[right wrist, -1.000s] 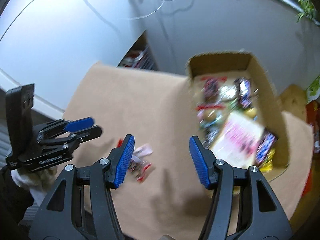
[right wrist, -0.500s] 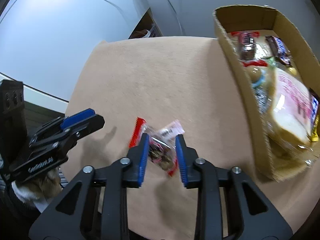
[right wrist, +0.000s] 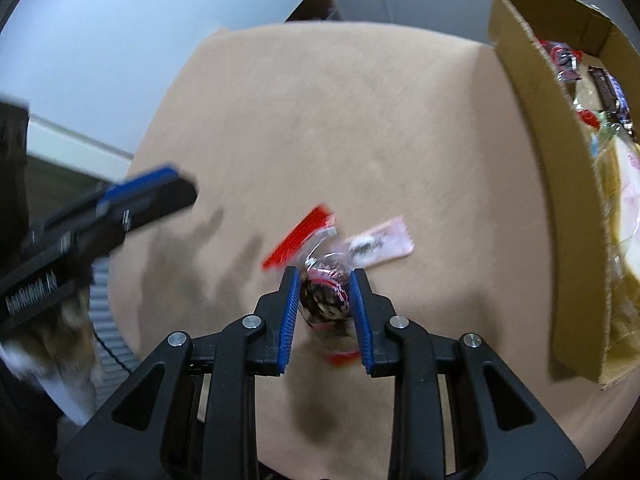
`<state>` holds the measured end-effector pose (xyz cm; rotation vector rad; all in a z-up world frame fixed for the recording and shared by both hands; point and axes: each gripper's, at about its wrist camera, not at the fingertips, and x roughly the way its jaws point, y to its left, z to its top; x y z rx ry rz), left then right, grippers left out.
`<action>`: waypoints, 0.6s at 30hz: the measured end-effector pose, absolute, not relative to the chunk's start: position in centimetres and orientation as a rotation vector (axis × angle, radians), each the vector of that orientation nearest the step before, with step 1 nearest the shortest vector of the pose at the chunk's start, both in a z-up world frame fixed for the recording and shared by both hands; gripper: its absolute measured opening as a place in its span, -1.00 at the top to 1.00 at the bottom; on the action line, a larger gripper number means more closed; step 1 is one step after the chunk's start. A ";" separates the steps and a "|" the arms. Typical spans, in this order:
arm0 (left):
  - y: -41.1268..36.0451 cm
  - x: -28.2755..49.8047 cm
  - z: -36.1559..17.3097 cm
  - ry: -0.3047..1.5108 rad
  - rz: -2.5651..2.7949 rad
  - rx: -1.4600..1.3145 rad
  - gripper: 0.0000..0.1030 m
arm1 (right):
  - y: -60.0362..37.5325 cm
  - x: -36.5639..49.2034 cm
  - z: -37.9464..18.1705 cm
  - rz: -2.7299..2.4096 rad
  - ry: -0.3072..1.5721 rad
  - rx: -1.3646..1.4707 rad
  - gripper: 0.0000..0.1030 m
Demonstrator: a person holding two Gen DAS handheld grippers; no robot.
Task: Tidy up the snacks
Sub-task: 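Grasp the red dried-fruit bag with the right tool while the left tool grasps the white candy packet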
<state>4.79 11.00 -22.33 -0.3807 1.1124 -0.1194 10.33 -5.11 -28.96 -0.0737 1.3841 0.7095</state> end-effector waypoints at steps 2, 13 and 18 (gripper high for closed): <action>10.9 5.0 -22.4 1.114 -0.121 -0.377 0.26 | -5.2 9.7 -29.2 0.717 1.382 -0.093 0.47; 10.6 5.9 -22.4 1.113 -0.140 -0.366 0.26 | -2.9 6.5 -29.9 0.656 1.316 -0.237 0.09; 10.5 5.9 -22.6 1.121 -0.148 -0.352 0.26 | -4.1 6.5 -30.4 0.588 1.340 -0.141 0.23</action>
